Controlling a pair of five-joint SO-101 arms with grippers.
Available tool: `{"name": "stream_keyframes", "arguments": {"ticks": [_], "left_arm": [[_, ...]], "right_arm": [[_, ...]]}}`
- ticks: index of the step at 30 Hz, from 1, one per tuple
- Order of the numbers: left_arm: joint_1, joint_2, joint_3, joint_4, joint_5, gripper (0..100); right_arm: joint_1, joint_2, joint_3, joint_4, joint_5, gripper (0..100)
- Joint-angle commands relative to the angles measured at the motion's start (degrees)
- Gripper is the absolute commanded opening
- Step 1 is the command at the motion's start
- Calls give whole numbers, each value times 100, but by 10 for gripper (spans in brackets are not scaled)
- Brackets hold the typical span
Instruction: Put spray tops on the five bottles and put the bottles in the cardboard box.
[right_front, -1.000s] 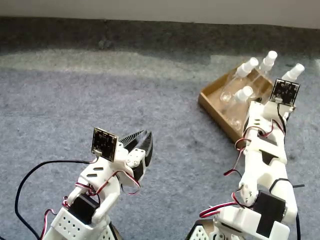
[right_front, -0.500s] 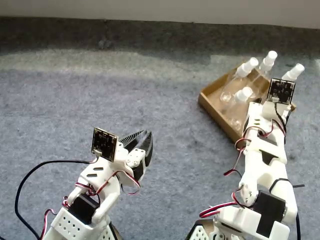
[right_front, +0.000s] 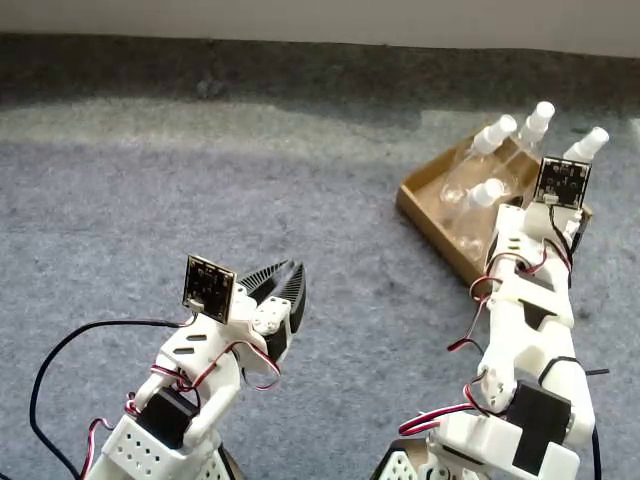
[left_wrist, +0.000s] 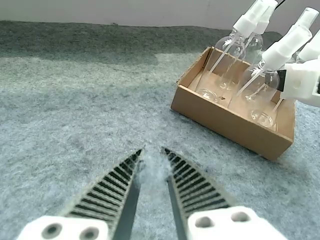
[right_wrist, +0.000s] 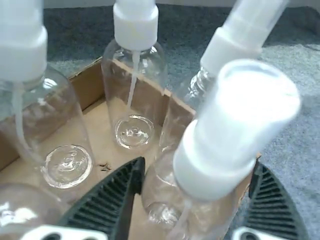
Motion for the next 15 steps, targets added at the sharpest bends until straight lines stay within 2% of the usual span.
{"name": "stream_keyframes", "arguments": {"ticks": [1, 5, 15], "left_arm": [[-31, -13, 119, 0, 26, 5], [-31, -13, 119, 0, 26, 5], [-31, -13, 119, 0, 26, 5]], "right_arm": [[-40, -84, -356, 31, 44, 283], [-57, -92, -514, 655, 26, 283], [-31, -84, -1262, 1314, 26, 283]]}}
